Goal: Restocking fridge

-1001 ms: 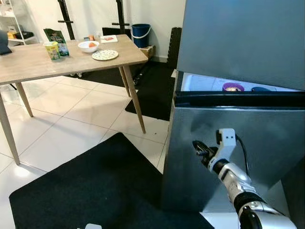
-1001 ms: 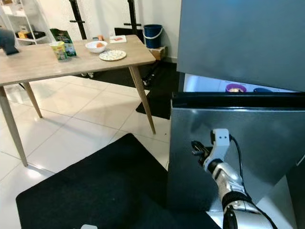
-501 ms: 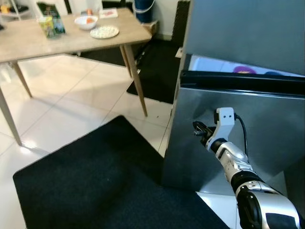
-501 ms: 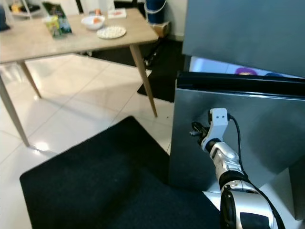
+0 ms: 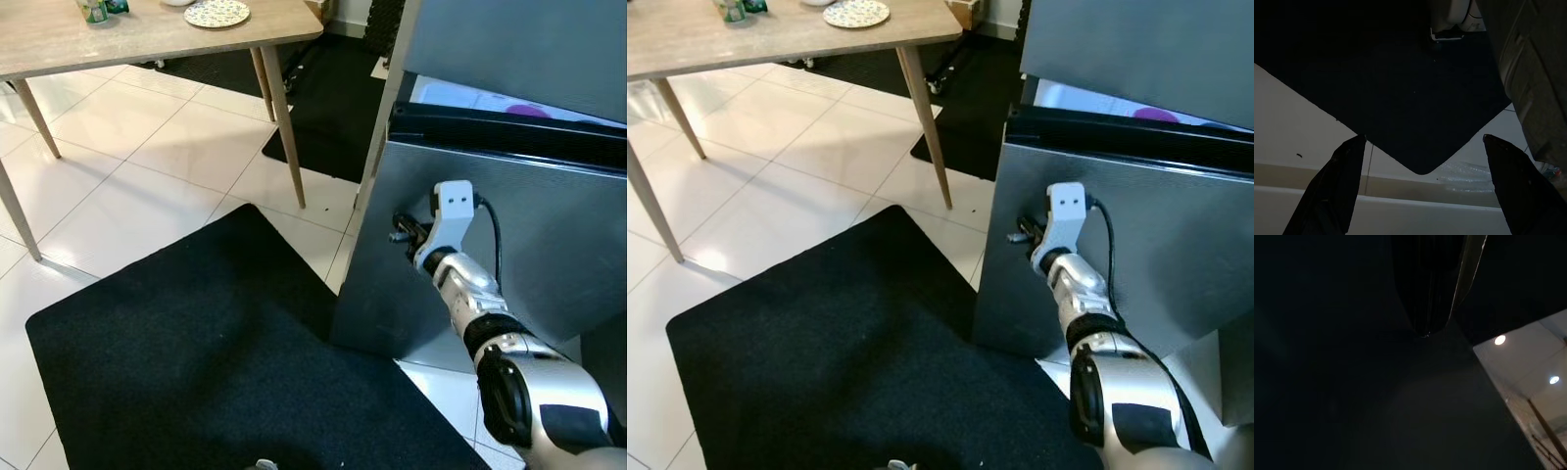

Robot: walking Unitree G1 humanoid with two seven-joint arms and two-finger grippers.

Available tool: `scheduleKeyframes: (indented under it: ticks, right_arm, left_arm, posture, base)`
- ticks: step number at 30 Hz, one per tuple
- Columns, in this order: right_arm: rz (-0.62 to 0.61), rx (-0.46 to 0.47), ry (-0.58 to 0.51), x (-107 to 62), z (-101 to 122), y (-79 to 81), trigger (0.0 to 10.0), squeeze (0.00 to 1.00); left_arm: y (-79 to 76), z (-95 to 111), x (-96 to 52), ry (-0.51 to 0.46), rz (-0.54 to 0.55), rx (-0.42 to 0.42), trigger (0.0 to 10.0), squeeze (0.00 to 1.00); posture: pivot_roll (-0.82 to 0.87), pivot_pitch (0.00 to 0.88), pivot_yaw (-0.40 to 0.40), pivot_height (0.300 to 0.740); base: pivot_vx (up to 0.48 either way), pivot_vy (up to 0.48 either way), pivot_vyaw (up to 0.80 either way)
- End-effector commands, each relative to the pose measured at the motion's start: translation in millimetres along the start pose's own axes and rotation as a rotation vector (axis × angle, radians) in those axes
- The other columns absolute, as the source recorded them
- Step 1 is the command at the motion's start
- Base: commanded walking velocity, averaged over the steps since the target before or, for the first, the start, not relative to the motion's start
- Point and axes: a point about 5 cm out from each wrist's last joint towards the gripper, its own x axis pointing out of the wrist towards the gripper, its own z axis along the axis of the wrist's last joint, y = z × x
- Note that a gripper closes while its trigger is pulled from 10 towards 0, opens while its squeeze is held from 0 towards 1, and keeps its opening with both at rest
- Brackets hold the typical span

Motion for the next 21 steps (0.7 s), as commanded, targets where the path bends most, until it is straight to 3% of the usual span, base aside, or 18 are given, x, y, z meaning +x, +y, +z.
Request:
scheduleKeyframes:
  ticks: [1,8,15,21]
  right_arm:
    - [-0.05,-0.019,-0.035,3.9,13,-2.5,10.0,0.0]
    - [-0.187,-0.06,-0.053,13.1,42,-6.9,10.0,0.0]
    - [-0.276,-0.069,-0.066,12.3,52,-17.1,10.0,0.0]
    - [-0.243,-0.05,-0.023,6.2,31,-19.4,10.0,0.0]
  left_arm:
    - [-7.2,-18,-3.4,0.052,-0.029,-0.006,10.0,0.0]
    - [-8.3,-17,-3.4,0.041,-0.033,-0.007,10.0,0.0]
    - [-7.8,-17,-3.9,0.037,-0.032,-0.005,10.0,0.0]
    - [-6.2,-13,-2.9,0.031,-0.028,-0.001,10.0,0.0]
  posture:
    - [0.07,0.285,-0.012,0.74]
    - [0.09,0.295,-0.012,0.74]
    - [0.1,0.293,-0.011,0.74]
    - [0.09,0.281,-0.009,0.74]
  base:
    - [0.0,0.0,0.0]
    - [0.0,0.0,0.0]
    - [0.0,0.0,0.0]
    - [0.0,0.0,0.0]
